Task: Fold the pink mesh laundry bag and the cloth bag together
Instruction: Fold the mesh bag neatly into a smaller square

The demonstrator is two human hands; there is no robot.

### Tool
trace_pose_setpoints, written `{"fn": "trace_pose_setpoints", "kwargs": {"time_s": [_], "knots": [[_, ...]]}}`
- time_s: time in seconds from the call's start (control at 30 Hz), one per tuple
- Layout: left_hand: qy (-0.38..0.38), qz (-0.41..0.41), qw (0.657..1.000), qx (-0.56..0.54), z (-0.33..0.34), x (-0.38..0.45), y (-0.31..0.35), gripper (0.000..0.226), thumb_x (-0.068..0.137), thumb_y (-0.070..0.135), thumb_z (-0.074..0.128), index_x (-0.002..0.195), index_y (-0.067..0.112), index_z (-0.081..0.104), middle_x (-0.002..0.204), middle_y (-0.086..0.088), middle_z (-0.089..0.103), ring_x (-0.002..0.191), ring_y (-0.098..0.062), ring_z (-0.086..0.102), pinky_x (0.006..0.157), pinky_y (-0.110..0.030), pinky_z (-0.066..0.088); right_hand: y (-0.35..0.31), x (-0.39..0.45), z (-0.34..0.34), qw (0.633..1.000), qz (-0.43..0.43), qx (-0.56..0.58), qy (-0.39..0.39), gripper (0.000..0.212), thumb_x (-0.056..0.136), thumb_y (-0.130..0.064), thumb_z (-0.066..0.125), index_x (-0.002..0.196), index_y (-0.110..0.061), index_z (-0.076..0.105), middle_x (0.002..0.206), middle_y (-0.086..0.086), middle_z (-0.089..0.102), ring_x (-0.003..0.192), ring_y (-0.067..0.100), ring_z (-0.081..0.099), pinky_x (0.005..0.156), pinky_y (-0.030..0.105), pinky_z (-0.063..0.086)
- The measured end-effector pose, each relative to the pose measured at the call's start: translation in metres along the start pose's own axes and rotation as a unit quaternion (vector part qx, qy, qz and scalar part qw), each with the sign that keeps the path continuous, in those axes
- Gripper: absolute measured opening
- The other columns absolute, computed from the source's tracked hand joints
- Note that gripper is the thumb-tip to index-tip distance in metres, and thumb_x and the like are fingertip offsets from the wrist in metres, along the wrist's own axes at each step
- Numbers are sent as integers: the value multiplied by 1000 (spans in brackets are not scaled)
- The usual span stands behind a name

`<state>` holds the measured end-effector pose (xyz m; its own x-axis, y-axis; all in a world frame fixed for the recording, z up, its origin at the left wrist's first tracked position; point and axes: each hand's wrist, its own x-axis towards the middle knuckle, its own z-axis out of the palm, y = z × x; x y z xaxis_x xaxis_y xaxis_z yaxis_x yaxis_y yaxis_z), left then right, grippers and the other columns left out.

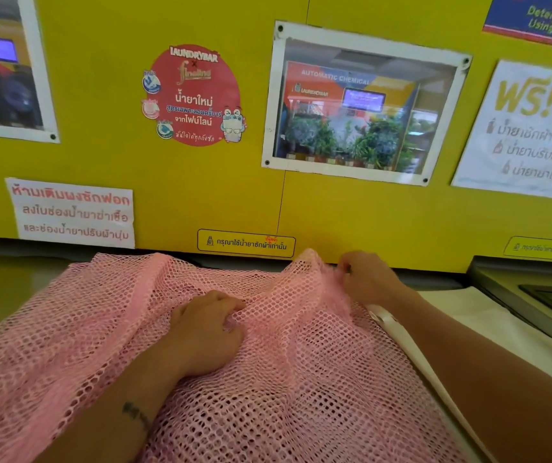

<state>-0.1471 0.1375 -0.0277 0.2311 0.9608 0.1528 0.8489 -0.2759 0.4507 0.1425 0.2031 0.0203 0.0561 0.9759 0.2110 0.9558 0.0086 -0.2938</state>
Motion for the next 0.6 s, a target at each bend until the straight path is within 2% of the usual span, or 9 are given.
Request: {"fn": "trace_pose_setpoints", "kwargs": {"time_s": [0.03, 0.1, 0.17, 0.27, 0.33, 0.43, 0.47, 0.53, 0.6], "knots": [[8, 0, 1000, -5, 0, 0, 0, 47, 92, 42, 51, 138, 39, 47, 142, 12, 44, 131, -13, 39, 114, -44, 21, -1, 3, -6, 998, 9, 18, 68, 10, 85, -14, 56, 92, -15, 63, 90, 9, 70, 69, 20, 59, 53, 31, 46], [42, 3, 999, 4, -1, -1, -2, 45, 89, 36, 51, 134, 40, 50, 139, 12, 46, 127, -13, 42, 113, -47, 23, -5, 6, -15, 986, 24, 81, 142, 30, 84, -6, 59, 113, -15, 55, 93, 8, 64, 72, 23, 58, 56, 35, 48], [94, 4, 995, 13, -4, 0, -3, 45, 88, 31, 51, 132, 39, 52, 139, 11, 46, 125, -14, 45, 112, -49, 24, -10, 3, -19, 987, 23, 107, 118, 49, 83, -2, 59, 129, -14, 47, 99, 5, 55, 78, 24, 55, 67, 40, 51], [159, 19, 987, -24, -11, -1, 0, 40, 89, 38, 49, 129, 37, 55, 134, 10, 49, 126, -16, 47, 112, -50, 25, -17, -10, -18, 997, -4, 77, 20, 41, 83, -6, 57, 123, -16, 55, 104, 4, 60, 83, 22, 59, 74, 40, 53], [101, 7, 995, -4, -12, -4, 0, 47, 91, 51, 39, 136, 40, 49, 143, 8, 45, 135, -17, 39, 115, -54, 20, -20, -25, -16, 996, -28, 65, -53, 30, 86, -12, 58, 114, -20, 61, 103, 1, 65, 87, 19, 63, 74, 36, 54], [-89, -63, 988, 108, -6, -8, -1, 61, 94, 64, 23, 152, 45, 16, 165, 3, 8, 151, -24, 2, 117, -63, -2, -16, -46, -9, 990, -55, 16, -126, 26, 87, -25, 60, 112, -24, 64, 110, -3, 67, 91, 12, 64, 76, 28, 54], [-119, -77, 983, 120, -5, -8, 0, 65, 93, 67, 21, 153, 46, 8, 166, 3, -1, 152, -25, -5, 115, -66, -5, -15, -53, -8, 986, -59, -22, -155, 33, 86, -30, 59, 118, -25, 64, 121, -2, 65, 102, 13, 63, 85, 31, 54], [-134, -95, 979, 121, -5, -2, -3, 72, 89, 74, 20, 153, 46, 4, 166, 2, -6, 151, -28, -8, 114, -68, -4, -10, -63, -9, 975, -42, -87, -202, 51, 85, -34, 55, 135, -28, 56, 144, -1, 53, 127, 20, 52, 106, 40, 43], [-150, -114, 973, 136, -12, 8, -7, 86, 75, 85, 19, 151, 47, 8, 166, 0, -1, 151, -30, -3, 116, -67, 3, -6, -68, -13, 971, -14, -134, -196, 54, 86, -33, 51, 140, -30, 51, 149, -3, 49, 135, 23, 46, 111, 43, 38]]}}
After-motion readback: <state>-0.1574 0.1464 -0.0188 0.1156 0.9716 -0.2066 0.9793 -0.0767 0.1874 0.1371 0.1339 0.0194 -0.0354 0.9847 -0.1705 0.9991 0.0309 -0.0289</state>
